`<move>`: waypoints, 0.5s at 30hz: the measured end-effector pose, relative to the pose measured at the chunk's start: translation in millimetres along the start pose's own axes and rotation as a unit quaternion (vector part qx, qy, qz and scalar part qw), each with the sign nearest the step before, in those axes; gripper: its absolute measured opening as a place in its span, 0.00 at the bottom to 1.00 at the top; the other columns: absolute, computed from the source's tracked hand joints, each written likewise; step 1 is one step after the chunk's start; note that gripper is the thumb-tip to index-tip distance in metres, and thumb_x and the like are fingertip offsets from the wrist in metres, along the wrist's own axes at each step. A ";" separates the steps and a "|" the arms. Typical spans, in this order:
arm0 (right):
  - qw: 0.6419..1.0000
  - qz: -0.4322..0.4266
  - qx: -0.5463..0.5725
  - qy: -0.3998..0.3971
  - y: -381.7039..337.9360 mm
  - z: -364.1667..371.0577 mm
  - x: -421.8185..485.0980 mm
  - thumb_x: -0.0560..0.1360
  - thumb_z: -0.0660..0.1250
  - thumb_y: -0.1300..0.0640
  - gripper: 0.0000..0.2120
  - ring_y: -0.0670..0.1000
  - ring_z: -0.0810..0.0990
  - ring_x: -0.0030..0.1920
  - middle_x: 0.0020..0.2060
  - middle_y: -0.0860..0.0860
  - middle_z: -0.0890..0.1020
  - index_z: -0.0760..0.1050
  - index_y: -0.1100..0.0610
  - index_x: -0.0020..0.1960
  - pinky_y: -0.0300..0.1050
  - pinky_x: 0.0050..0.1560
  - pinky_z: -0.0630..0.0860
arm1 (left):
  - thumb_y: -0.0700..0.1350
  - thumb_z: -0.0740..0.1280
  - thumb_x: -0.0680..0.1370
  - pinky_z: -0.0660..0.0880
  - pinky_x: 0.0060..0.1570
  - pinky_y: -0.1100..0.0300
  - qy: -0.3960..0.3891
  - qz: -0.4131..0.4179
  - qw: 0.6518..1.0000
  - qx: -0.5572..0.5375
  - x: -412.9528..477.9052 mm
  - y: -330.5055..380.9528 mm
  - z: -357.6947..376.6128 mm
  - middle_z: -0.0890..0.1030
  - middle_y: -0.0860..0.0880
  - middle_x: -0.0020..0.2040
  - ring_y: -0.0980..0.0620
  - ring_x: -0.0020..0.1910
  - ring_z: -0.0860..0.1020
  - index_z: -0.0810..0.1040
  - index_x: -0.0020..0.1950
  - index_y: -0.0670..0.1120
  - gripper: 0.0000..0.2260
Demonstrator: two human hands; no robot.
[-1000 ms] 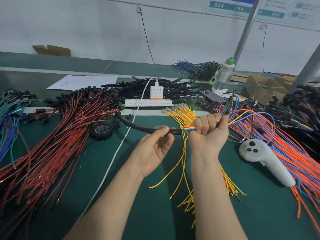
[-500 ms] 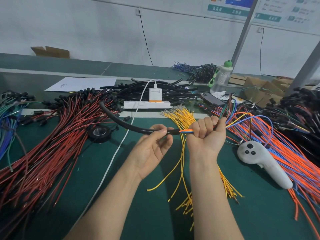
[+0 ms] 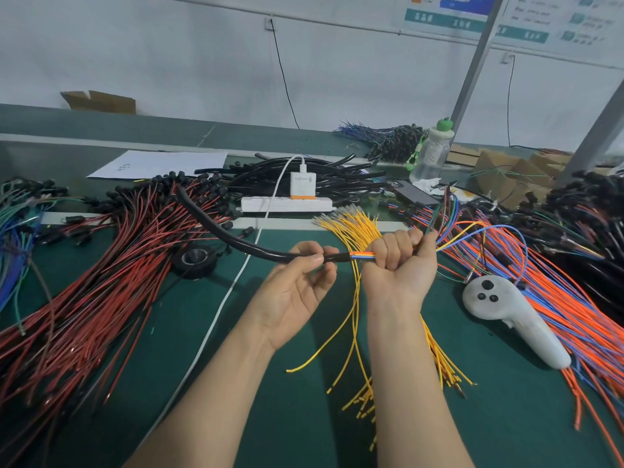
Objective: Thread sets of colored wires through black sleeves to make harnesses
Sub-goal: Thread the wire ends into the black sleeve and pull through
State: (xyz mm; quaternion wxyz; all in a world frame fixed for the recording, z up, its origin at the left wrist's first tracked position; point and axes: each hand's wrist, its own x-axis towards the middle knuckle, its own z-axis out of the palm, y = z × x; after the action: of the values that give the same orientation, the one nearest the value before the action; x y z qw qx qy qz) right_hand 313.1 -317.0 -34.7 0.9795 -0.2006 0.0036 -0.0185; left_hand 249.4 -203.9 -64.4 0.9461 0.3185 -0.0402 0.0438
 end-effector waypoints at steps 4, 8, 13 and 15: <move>0.993 0.050 0.094 -0.041 -4.0 7.9 0.0 0.82 0.52 0.45 0.25 0.46 0.46 0.23 0.18 0.46 0.57 0.63 0.55 0.29 0.36 0.18 0.49 | 0.37 0.66 0.70 0.79 0.39 0.66 0.011 0.026 0.999 0.033 3.0 -2.2 -0.7 0.83 0.45 0.43 0.55 0.37 0.81 0.81 0.40 0.44 0.05; 0.996 0.028 0.066 -0.060 -2.5 10.0 -5.2 0.83 0.50 0.45 0.23 0.47 0.47 0.23 0.18 0.46 0.57 0.61 0.55 0.32 0.36 0.18 0.49 | 0.41 0.67 0.70 0.79 0.41 0.66 0.002 0.013 0.994 0.109 3.0 -7.8 1.6 0.83 0.46 0.42 0.55 0.40 0.81 0.80 0.45 0.42 0.06; 0.996 0.025 0.056 -0.058 -3.2 8.8 -4.6 0.83 0.50 0.45 0.22 0.46 0.47 0.23 0.18 0.45 0.56 0.59 0.54 0.33 0.35 0.17 0.49 | 0.42 0.67 0.71 0.79 0.39 0.67 0.013 -0.013 0.995 0.101 2.1 -9.9 6.6 0.84 0.45 0.42 0.54 0.39 0.82 0.79 0.48 0.40 0.08; 0.997 0.031 0.043 -0.063 -5.8 9.2 -3.3 0.83 0.50 0.45 0.22 0.47 0.46 0.23 0.18 0.45 0.56 0.59 0.54 0.33 0.36 0.18 0.49 | 0.40 0.65 0.74 0.79 0.37 0.67 0.035 -0.021 0.995 0.090 2.9 -8.5 6.0 0.84 0.44 0.41 0.53 0.38 0.83 0.79 0.46 0.40 0.05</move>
State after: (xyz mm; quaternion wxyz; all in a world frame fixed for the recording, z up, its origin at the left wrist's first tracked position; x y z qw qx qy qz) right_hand 309.7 -318.5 -23.9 0.9855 -0.1592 -0.0526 0.0242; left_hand 252.9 -214.1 -64.5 0.9153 0.4009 0.0041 0.0382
